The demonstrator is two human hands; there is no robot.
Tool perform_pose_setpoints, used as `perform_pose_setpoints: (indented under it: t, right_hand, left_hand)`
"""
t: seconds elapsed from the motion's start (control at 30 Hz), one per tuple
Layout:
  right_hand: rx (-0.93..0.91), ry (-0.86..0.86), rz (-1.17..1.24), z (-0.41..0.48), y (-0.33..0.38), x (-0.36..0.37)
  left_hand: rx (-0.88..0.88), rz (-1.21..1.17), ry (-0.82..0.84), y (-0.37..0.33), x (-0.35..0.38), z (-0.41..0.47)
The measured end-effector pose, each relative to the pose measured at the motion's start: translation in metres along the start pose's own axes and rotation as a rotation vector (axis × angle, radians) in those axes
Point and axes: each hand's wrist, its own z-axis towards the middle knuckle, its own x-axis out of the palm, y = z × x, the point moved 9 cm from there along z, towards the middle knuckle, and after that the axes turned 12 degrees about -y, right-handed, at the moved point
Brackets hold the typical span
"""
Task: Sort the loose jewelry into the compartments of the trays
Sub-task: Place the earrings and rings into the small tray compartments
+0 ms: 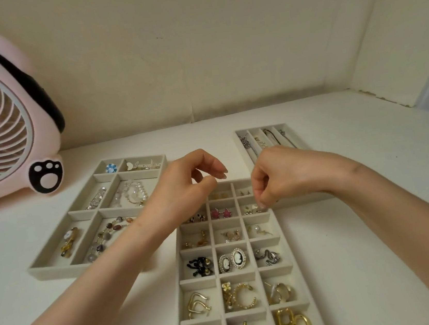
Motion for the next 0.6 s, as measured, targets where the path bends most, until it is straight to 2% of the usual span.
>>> perform_pose_setpoints:
  t: [0.2, 0.4, 0.6]
  right_hand:
    - [0.0, -0.022, -0.02, 0.002, 0.0, -0.01]
    - [-0.008, 0.097, 0.075, -0.011, 0.002, -0.016]
    - [-0.025, 0.017, -0.053, -0.006, 0.007, -0.008]
  left_hand:
    - [0.034, 0.073, 0.007, -0.004, 0.0, -0.002]
    - [0.08, 0.113, 0.033, -0.008, 0.003, -0.003]
    - [0.388, 0.308, 0.151, -0.021, 0.023, -0.013]
